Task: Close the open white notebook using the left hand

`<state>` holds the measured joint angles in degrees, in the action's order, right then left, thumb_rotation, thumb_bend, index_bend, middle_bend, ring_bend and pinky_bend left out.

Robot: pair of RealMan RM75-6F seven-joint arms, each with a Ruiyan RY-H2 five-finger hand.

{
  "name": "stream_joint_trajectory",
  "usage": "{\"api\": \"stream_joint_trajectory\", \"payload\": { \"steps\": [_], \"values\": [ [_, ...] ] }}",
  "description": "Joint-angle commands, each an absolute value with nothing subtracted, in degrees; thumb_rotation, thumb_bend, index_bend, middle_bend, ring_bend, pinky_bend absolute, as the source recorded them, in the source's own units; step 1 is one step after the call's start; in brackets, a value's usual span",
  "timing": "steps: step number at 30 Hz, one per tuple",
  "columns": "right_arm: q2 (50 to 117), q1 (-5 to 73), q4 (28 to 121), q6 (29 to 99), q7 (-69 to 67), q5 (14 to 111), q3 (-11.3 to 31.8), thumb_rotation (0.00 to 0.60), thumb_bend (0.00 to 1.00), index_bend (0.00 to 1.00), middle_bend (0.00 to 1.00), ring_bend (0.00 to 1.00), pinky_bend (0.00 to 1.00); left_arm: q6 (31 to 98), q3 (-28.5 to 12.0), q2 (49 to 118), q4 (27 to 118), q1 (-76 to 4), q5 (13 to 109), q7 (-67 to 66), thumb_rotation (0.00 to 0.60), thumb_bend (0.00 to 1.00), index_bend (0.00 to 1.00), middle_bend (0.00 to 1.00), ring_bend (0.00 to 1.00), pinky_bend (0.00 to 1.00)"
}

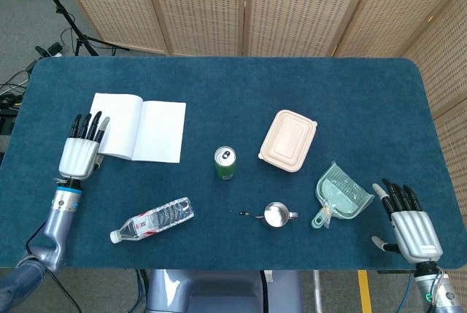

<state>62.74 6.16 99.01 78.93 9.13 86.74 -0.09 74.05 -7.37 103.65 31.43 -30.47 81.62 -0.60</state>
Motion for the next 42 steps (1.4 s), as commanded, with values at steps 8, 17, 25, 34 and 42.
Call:
{"api": "stream_joint_trajectory", "payload": {
  "steps": [8,17,25,34,42],
  "values": [
    [62.76,6.14,99.09,78.93,9.25,86.9,-0.17,0.6,0.0,0.0,0.0,0.0,0.0,83.34,-10.08,106.18,29.87,-32.22,82.92,4.42,0.6,0.26,0.0,0.0,0.0,0.0],
    [62.62,6.08,99.08,79.08,8.98,86.83,-0.09,0.6,0.0,0.0,0.0,0.0,0.0,85.87,-11.08,107.25,30.75,-33.25,83.08,6.56,0.6,0.05,0.0,0.0,0.0,0.0],
    [62.43,6.05,98.88,79.1,8.42,86.72,0.0,0.6,0.0,0.0,0.0,0.0,0.0,87.69,-10.85,106.17,34.31,-31.56,83.09,8.53,0.6,0.0,0.0,0.0,0.0,0.0],
    [62.31,6.04,98.83,79.02,8.39,86.13,0.24,0.6,0.0,0.0,0.0,0.0,0.0,85.34,-4.74,90.04,60.66,-22.01,82.18,0.43,0.6,0.0,0.0,0.0,0.0,0.0],
    [62.16,5.82,98.96,79.45,8.75,85.56,0.54,0.6,0.0,0.0,0.0,0.0,0.0,82.29,1.25,73.72,88.12,-15.28,78.08,-14.05,0.6,0.0,0.0,0.0,0.0,0.0]
  ]
}}
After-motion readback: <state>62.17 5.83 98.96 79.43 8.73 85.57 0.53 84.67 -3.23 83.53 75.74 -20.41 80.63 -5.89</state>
